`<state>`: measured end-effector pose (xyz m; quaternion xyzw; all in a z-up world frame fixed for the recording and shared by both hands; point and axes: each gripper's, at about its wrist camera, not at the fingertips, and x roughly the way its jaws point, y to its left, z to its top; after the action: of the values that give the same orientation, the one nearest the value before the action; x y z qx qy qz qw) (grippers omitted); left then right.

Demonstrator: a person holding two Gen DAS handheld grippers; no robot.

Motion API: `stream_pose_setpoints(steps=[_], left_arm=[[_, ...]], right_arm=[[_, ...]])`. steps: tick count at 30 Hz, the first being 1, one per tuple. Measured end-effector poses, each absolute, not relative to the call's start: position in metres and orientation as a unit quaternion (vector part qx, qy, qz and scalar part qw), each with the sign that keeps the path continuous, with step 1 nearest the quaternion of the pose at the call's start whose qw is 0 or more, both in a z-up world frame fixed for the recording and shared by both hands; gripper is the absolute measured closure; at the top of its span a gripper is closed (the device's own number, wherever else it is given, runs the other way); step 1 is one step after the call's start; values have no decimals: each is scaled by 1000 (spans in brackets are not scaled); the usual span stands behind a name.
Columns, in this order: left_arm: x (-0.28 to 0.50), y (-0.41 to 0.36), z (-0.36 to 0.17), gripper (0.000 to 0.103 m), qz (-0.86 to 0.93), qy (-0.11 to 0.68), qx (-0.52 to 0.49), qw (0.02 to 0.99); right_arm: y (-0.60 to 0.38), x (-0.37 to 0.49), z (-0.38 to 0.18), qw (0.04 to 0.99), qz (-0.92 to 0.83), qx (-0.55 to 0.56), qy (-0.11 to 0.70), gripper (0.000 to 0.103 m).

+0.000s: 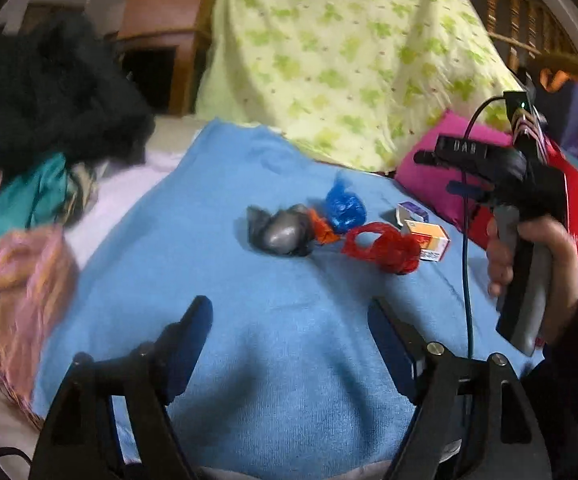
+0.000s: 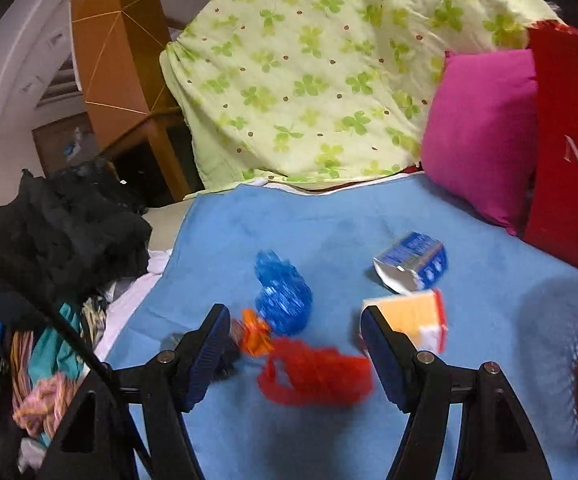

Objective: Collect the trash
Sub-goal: 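Move both open tools back toward the black and red plastic bags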

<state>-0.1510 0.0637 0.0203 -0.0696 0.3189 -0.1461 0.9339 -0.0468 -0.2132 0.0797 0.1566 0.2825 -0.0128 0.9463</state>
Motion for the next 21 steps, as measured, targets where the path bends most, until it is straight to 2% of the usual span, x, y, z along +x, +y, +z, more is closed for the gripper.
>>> stream_pose_setpoints(steps=[7,21], left_arm=[[-141,78,14,23,-157,326,-129,923],[-148,59,15,22,-193,312,-78,927]], right_arm=[[-191,-17,81,939,-19,145,311,31],[-217,-1,47,915,-96,90,381,31]])
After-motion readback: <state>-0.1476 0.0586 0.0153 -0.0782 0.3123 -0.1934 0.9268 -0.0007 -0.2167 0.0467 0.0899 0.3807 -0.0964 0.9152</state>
